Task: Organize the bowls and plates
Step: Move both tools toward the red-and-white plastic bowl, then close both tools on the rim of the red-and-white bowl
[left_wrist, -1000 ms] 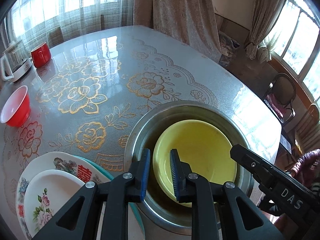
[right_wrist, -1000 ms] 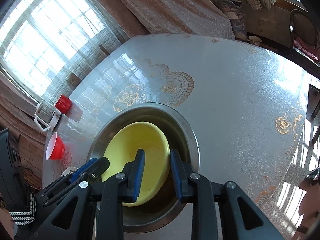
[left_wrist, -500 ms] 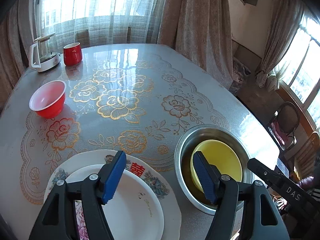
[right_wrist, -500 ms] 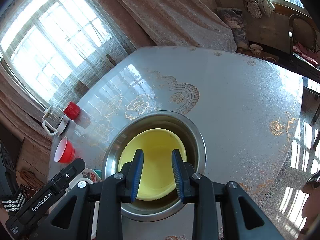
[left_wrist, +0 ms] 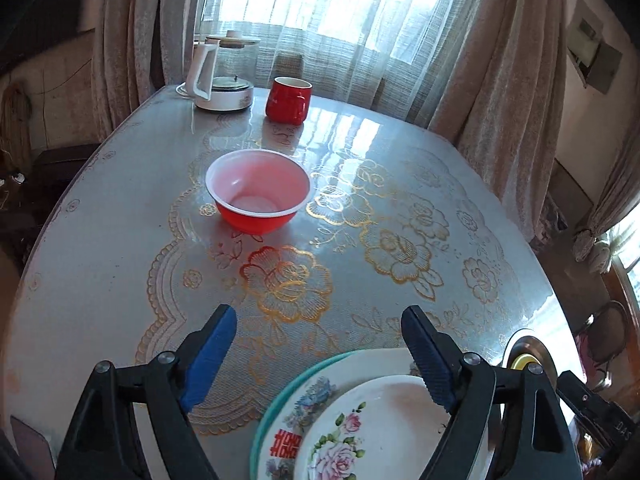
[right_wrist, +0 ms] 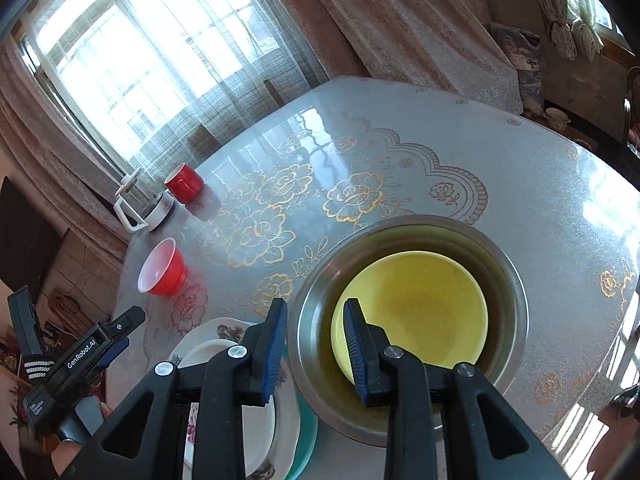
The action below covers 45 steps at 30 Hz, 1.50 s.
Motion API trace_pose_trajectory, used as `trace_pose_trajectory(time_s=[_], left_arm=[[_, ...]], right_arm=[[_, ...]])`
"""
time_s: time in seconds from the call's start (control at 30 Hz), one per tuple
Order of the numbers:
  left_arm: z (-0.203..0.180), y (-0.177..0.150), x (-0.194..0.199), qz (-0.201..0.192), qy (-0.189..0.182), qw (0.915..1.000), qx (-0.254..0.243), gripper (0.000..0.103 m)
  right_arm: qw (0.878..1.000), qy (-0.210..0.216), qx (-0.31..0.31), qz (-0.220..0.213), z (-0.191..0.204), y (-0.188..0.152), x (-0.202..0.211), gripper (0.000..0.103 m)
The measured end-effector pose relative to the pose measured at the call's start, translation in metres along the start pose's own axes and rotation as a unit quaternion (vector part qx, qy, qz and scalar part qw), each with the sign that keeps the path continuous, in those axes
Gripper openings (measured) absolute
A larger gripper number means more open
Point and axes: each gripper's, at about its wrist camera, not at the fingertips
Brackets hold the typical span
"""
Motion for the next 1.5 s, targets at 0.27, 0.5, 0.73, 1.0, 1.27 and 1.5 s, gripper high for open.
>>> trace_pose_trajectory(time_s=[0.27,0.5,0.73,1.0,1.27,1.5], left_arm=[[0.051,0.043,-0.028,-0.028,0.036,0.9967,0.067,0.091],[0.078,0.079,-0.060,-0.034,0.027,0.9924,0.115,0.091],[0.105,0.091,-0.084,0.017,-0.084,0.9813,0.173,0.091],[0.107,0.093,-0.086,0.001,-0.110,0.9805,0.163,0.087],[0.124,0.094,-0.100,0.016,-0.121,0.9711,0.205,0.070],[0.122,0.094,-0.102,0.015,-0.129,0.9703,0.204,0.069]], right_arm=[[0.995,0.070,0.027,0.061,0.042,0.033,-0.037,0.031],[0.987,0.105,0.052,0.106,0.085,0.056,-0.080,0.031],[0.984,0.111,0.067,0.120,0.128,0.077,-0.102,0.031],[0.981,0.109,0.056,0.153,0.159,0.094,-0.155,0.032],[0.977,0.117,0.015,0.179,0.172,0.105,-0.218,0.032],[0.976,0.099,0.026,0.194,0.190,0.111,-0.255,0.032]])
Point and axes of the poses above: each gripper's, at about its wrist camera, not at the fingertips, and x roughly against the way its jaws point, z to its left, y to its top, and after that the axes turned 15 degrees about x, right-handed
